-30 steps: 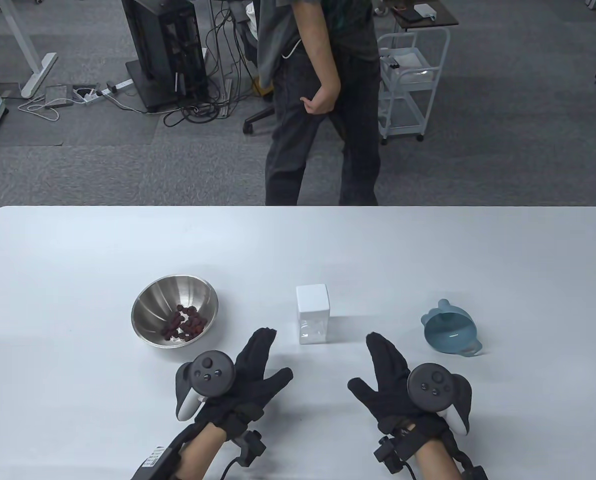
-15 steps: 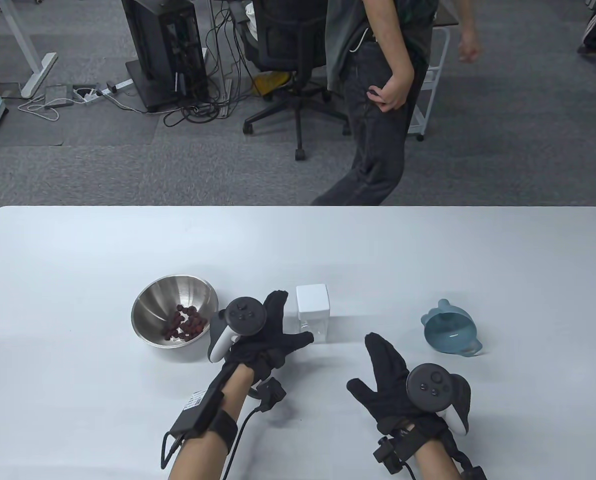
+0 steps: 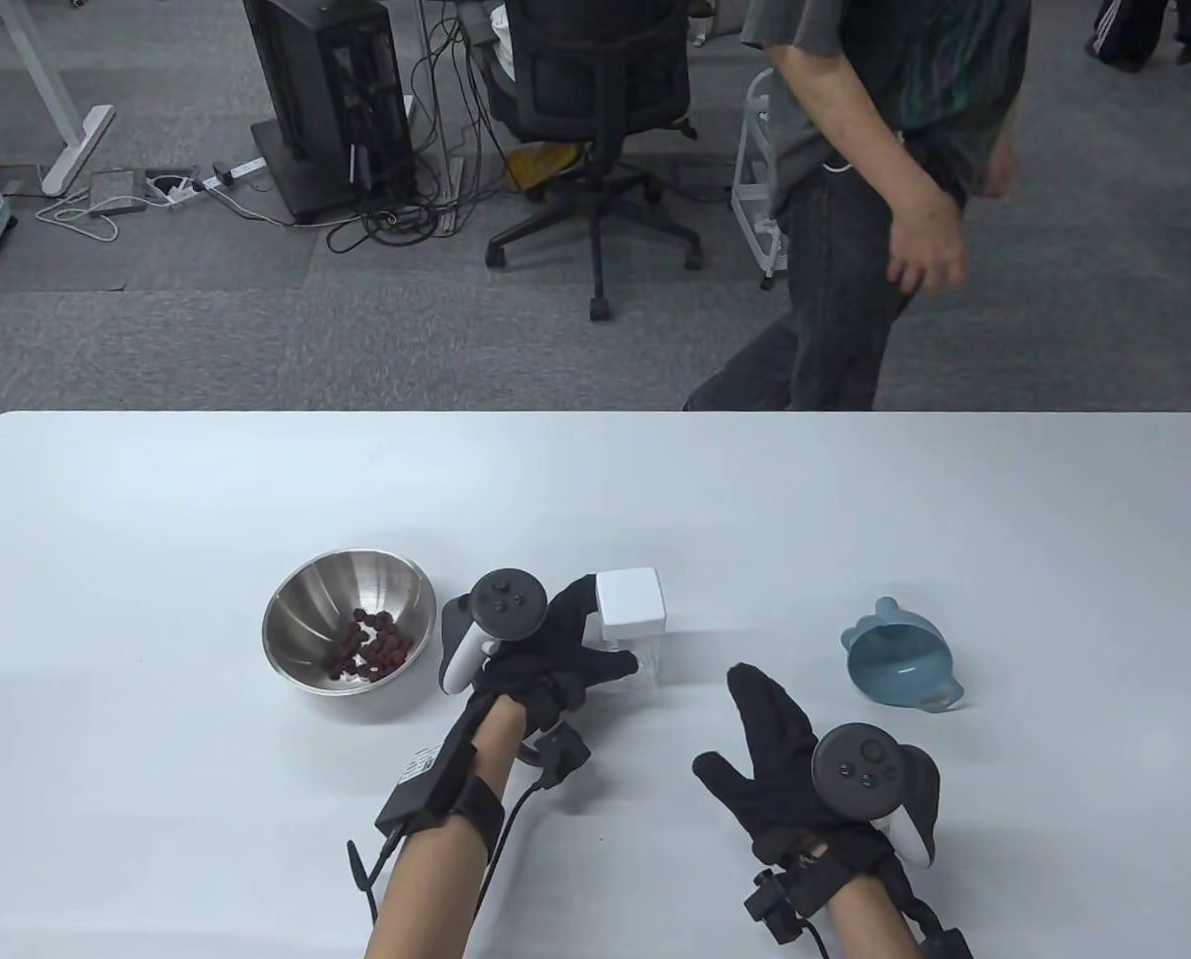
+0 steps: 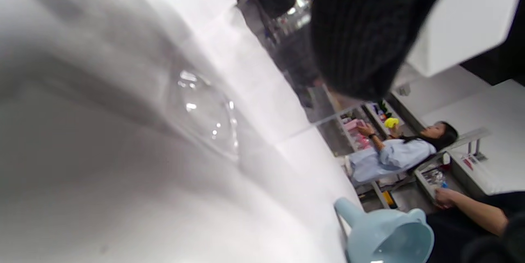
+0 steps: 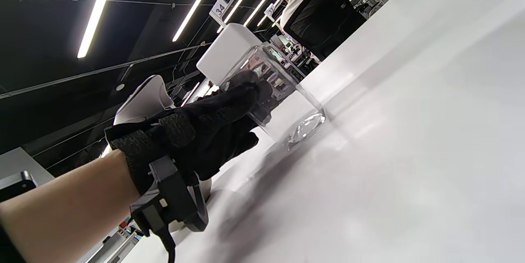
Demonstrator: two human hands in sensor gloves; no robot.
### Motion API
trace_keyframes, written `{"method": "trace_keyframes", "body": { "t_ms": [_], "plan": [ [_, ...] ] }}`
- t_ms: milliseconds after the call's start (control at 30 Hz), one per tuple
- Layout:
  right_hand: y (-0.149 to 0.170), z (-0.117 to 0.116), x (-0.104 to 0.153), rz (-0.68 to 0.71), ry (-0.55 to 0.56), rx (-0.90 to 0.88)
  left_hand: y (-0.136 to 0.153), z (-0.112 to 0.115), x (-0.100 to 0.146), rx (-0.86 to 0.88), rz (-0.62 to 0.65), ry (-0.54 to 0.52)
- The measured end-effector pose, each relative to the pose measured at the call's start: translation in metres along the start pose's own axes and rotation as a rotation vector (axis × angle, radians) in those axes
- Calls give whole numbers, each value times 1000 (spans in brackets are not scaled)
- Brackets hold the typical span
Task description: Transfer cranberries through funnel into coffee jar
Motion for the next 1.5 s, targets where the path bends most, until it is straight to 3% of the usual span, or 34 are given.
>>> {"method": "trace_keyframes", "body": {
  "t_ms": [200,400,500,633,833,900,1067,1167,1267,1400,1500],
  "plan": [
    [-23,17,-6,36,86,94,-10,2,16,-13,41,-97],
    [-63,28,-15,58,71,275,-38,8,55,-19,131,-132],
    [-83,30,-22,63,80,285,-51,13,74,-31,153,-131],
    [-108,24,-31,63,69,274,-65,21,98,-52,162,-146],
    [-130,-5,-38,23,-38,374,-79,35,121,-105,190,-176],
    [-132,-14,-39,17,-49,415,-81,39,126,-112,200,-201],
    [-140,-16,-38,13,114,516,-76,48,135,-88,227,-271],
    [-144,-18,-37,20,113,500,-71,51,135,-59,237,-283],
    [-146,-20,-33,6,92,386,-65,49,134,-29,259,-287],
    [-149,-19,-33,81,47,385,-69,46,139,-88,276,-305],
    [-153,-19,-33,170,-103,334,-66,49,134,18,339,-187]
  ]
}}
Point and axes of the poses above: the tracker on the back of each hand, its own y axis roughly to the little-finger side, its own x axis roughly from the fingertips to the wrist, z = x × y, the point moved 5 cm from there along -x, roughly from the wrist to the fingertips, and after that the axes turned 13 degrees about y, right-handed, at the moved point
